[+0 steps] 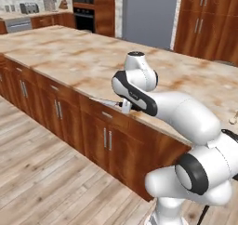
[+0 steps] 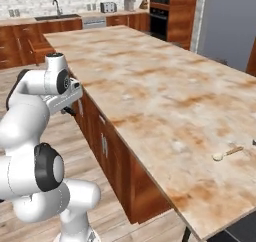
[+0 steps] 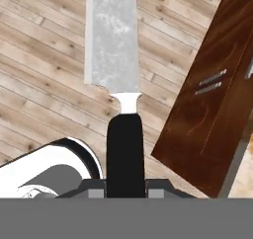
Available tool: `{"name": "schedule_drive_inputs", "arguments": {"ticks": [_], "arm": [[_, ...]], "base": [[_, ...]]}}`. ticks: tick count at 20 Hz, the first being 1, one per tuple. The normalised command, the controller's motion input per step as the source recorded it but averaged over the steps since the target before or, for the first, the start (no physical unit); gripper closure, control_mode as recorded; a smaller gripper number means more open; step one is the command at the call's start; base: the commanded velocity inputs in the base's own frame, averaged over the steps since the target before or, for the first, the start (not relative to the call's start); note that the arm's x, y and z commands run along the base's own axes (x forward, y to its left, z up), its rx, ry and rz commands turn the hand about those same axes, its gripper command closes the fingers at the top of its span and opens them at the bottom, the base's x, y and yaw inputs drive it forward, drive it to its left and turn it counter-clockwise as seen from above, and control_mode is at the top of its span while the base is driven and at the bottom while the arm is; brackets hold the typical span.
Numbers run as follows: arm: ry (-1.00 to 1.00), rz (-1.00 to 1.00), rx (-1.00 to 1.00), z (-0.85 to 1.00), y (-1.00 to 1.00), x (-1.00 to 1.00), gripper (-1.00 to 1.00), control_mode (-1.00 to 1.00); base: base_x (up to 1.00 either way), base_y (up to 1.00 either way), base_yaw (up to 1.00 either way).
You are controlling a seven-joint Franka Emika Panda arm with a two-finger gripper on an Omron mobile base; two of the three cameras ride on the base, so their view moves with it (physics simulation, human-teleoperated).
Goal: Pick up the metallic utensils from the counter and place them in the open drawer. Make sure not to pick up any wooden utensils.
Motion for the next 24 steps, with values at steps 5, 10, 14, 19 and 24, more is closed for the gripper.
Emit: {"name": "schedule_drive_inputs", "arguments": {"ticks": [5, 10, 14, 19, 24], "arm": [[0.00, 0.00, 0.00, 0.00, 0.00, 0.00, 1.00, 1.00], [0.00, 0.00, 0.00, 0.00, 0.00, 0.00, 1.00, 1.00], [0.00, 0.00, 0.00, 0.00, 0.00, 0.00, 1.00, 1.00], [0.00, 0.00, 0.00, 0.00, 0.00, 0.00, 1.00, 1.00], [0.00, 0.00, 0.00, 0.00, 0.00, 0.00, 1.00, 1.00]], "base": [[0.61, 1.00, -0.27], [0.73, 1.00, -0.07], [0.82, 1.00, 0.00], [0.78, 1.00, 0.01], [0.80, 0.95, 0.21]]}}
